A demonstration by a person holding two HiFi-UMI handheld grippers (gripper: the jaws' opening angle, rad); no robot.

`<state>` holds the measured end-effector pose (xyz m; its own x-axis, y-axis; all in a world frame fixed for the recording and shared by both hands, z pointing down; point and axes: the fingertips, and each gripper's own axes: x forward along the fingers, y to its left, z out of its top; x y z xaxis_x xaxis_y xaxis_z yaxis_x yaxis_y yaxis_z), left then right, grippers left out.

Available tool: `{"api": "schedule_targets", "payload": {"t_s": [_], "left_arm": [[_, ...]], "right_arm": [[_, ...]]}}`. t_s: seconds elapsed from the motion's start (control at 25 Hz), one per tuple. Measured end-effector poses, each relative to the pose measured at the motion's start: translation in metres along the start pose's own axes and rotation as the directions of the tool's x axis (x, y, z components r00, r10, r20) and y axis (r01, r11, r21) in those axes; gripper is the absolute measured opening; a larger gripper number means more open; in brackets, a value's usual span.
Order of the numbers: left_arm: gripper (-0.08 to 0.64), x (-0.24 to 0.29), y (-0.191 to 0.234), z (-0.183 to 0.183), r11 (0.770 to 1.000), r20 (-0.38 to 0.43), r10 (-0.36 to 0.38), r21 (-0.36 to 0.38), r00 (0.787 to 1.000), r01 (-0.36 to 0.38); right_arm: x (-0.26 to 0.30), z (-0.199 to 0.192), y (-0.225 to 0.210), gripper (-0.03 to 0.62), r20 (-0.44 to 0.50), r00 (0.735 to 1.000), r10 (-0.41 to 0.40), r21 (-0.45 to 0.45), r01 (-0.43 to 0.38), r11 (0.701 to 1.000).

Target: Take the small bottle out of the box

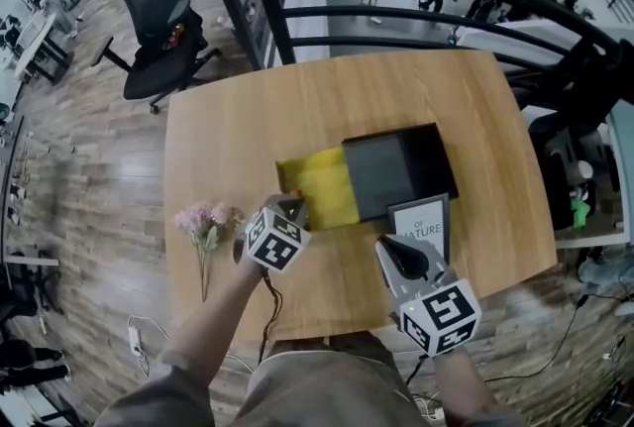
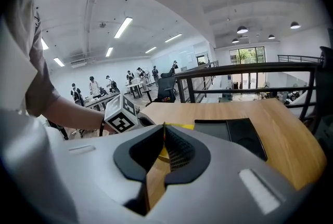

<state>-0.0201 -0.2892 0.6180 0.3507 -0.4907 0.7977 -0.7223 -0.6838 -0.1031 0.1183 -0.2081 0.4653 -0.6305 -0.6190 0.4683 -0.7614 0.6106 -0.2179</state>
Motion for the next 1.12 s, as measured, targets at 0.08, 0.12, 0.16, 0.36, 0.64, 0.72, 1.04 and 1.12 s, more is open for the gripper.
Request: {"api": "schedule_targets", "payload": {"t_s": [0.08,0.12,0.16,0.36,0.64,0.72,1.04,1.12], "left_arm": [[0.002,0.0,0.005,-0.003,1.0,-0.008,0.013,-0.025,1.0,-0.014],[0.002,0.001,0.007,-0.007,0.999,-0.022,0.018,-0.038,1.0,-0.019],[0.002,0.005,0.007,-0.012,0.999,-0.048,0.018,-0.047,0.999,-0.02],[0.162,0.037,-0.002,-0.041,0.997,-0.219,-0.02,-0.077,0.976,0.003],[0.233,0.057,-0.007,-0.044,0.985,-0.266,-0.037,-0.173,0.963,-0.01],[0.264,0.061,-0.012,-0.049,0.987,-0.29,-0.039,-0.159,0.956,-0.008],[0.262,0.072,-0.017,-0.045,0.993,-0.338,0.057,0.116,0.939,-0.018],[0.252,0.077,-0.018,-0.042,0.978,-0.345,0.091,0.206,0.934,-0.02]], "right_arm": [[0.0,0.0,0.002,0.018,0.0,1.0,-0.001,0.002,0.001,1.0],[0.0,-0.002,0.003,0.018,-0.003,1.0,-0.002,0.004,0.002,1.0],[-0.001,-0.004,0.003,0.018,-0.006,1.0,-0.003,0.006,0.003,1.0],[-0.001,-0.013,0.0,0.018,-0.024,1.0,-0.01,0.022,0.01,1.0],[0.002,-0.02,-0.008,0.018,-0.04,0.999,-0.011,0.049,0.013,0.999],[0.003,-0.023,-0.01,0.018,-0.046,0.999,-0.01,0.052,0.012,0.999],[0.006,-0.023,-0.017,0.018,-0.052,0.999,0.0,0.052,0.003,0.999],[0.007,-0.025,-0.017,0.018,-0.057,0.998,0.003,0.054,0.0,0.999]]}}
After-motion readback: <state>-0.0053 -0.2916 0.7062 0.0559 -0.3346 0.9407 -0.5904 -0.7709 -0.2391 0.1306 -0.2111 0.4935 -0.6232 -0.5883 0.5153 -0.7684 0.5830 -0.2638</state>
